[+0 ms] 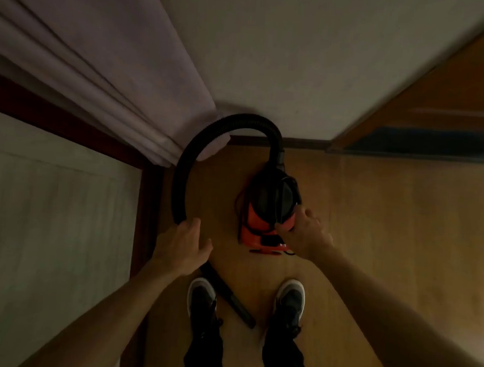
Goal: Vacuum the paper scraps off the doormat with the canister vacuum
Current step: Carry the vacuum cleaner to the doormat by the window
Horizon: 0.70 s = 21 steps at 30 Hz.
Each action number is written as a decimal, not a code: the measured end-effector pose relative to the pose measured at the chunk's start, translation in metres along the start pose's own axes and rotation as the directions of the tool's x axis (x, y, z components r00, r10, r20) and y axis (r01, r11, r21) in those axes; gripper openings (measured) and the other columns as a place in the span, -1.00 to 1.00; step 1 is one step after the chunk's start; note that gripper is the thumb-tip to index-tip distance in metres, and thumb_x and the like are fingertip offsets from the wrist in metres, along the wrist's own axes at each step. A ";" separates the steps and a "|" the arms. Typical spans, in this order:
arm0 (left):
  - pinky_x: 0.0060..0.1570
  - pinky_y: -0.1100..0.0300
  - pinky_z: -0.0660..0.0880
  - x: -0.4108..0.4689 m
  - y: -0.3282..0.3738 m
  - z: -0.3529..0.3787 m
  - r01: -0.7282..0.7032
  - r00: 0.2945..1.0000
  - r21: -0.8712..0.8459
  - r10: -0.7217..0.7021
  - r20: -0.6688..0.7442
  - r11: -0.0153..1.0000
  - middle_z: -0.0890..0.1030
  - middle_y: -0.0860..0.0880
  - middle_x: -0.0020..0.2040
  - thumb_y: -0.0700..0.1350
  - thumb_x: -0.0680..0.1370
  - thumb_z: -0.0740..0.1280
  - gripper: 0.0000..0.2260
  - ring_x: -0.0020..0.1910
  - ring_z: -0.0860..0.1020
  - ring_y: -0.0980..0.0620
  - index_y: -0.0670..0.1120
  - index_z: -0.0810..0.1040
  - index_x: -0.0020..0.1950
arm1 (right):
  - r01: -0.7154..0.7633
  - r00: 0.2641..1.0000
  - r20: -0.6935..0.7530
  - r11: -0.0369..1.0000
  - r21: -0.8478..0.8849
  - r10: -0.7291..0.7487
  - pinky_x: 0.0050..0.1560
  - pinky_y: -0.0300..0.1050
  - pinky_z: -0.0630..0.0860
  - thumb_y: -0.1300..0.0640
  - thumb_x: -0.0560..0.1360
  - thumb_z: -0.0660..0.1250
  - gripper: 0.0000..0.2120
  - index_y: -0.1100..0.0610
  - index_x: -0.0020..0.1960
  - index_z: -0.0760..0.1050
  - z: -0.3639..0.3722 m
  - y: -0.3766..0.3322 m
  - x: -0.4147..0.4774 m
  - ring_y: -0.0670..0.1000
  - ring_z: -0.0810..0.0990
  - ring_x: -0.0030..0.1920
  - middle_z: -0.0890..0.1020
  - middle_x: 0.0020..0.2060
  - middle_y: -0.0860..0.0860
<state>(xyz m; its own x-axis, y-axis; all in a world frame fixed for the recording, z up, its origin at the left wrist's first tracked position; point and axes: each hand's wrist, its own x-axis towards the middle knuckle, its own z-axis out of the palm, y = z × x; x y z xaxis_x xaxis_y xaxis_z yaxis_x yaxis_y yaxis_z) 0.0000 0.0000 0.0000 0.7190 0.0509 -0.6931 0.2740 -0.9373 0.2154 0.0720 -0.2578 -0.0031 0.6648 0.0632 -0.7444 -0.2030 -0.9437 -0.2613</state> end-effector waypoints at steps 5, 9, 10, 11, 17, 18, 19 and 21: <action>-0.12 0.08 0.49 0.036 -0.020 0.030 0.059 0.998 0.021 -0.059 0.023 0.998 0.54 -0.02 0.03 0.18 0.61 0.17 -0.65 -0.08 0.55 0.01 -0.05 0.37 0.24 | -0.035 0.998 -0.044 0.999 0.031 0.036 0.22 0.20 0.49 -0.21 0.53 0.27 -0.31 0.16 0.47 0.14 0.019 0.000 0.047 0.26 0.42 0.32 0.38 0.36 0.20; -0.11 0.04 0.54 0.066 -0.037 0.046 0.111 0.994 0.009 -0.111 -0.006 0.994 0.54 -0.05 0.02 0.19 0.61 0.16 -0.61 -0.09 0.56 -0.03 -0.07 0.37 0.26 | -0.039 0.994 -0.101 0.996 0.084 0.048 0.25 0.22 0.47 -0.18 0.52 0.30 -0.26 0.13 0.52 0.08 0.033 -0.005 0.076 0.27 0.39 0.36 0.34 0.41 0.20; -0.09 0.01 0.55 0.073 -0.042 0.048 0.129 0.991 0.001 -0.129 -0.017 0.992 0.55 -0.06 0.01 0.19 0.60 0.16 -0.60 -0.09 0.56 -0.05 -0.09 0.37 0.25 | -0.041 0.991 -0.123 0.994 0.102 0.054 0.25 0.23 0.47 -0.17 0.51 0.31 -0.25 0.13 0.52 0.07 0.037 -0.007 0.082 0.26 0.39 0.37 0.34 0.41 0.20; -0.09 0.00 0.56 0.079 -0.045 0.051 0.151 0.988 -0.006 -0.151 -0.033 0.989 0.55 -0.08 0.00 0.19 0.60 0.17 -0.60 -0.09 0.57 -0.07 -0.10 0.38 0.24 | -0.043 0.987 -0.150 0.992 0.122 0.062 0.25 0.23 0.47 -0.16 0.51 0.31 -0.25 0.14 0.52 0.07 0.040 -0.010 0.088 0.26 0.40 0.36 0.36 0.40 0.20; -0.05 -0.04 0.56 0.112 -0.061 0.060 0.336 0.933 -0.083 -0.344 -0.108 0.938 0.55 -0.16 0.10 0.21 0.55 0.22 -0.49 0.00 0.57 -0.19 -0.10 0.28 0.34 | -0.049 0.944 -0.302 0.964 0.261 0.130 -0.02 0.07 0.47 -0.11 0.56 0.29 -0.33 0.22 0.46 0.09 0.058 -0.021 0.114 0.27 0.51 0.24 0.46 0.31 0.21; -0.03 -0.06 0.55 0.118 -0.063 0.061 0.355 0.922 -0.102 -0.366 -0.126 0.929 0.54 -0.18 0.15 0.22 0.54 0.23 -0.43 0.05 0.56 -0.22 -0.11 0.24 0.39 | -0.044 0.935 -0.327 0.958 0.282 0.139 -0.07 0.03 0.44 -0.10 0.56 0.28 -0.36 0.22 0.44 0.11 0.062 -0.021 0.116 0.27 0.53 0.22 0.48 0.29 0.21; -0.02 -0.06 0.54 0.123 -0.066 0.063 0.371 0.910 -0.123 -0.387 -0.152 0.920 0.52 -0.20 0.19 0.22 0.53 0.25 -0.40 0.08 0.55 -0.25 -0.12 0.21 0.41 | -0.034 0.924 -0.355 0.954 0.298 0.144 -0.10 0.00 0.42 -0.09 0.57 0.28 -0.39 0.22 0.42 0.13 0.065 -0.021 0.118 0.27 0.54 0.20 0.49 0.27 0.22; -0.06 -0.03 0.47 0.132 -0.070 0.064 0.404 0.882 -0.153 -0.429 -0.195 0.902 0.49 -0.23 0.23 0.22 0.53 0.26 -0.36 0.13 0.53 -0.27 -0.11 0.16 0.45 | -0.005 0.900 -0.411 0.945 0.328 0.147 -0.14 -0.03 0.42 -0.07 0.58 0.28 -0.45 0.22 0.38 0.17 0.072 -0.021 0.123 0.26 0.56 0.18 0.52 0.24 0.22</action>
<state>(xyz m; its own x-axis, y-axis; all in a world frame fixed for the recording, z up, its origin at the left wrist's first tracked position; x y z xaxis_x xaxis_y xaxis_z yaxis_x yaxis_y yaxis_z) 0.0353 0.0506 -0.1508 0.6415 0.5142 -0.5693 0.6355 -0.7719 0.0190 0.1059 -0.2068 -0.1335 0.8635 -0.2156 -0.4559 -0.4309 -0.7852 -0.4447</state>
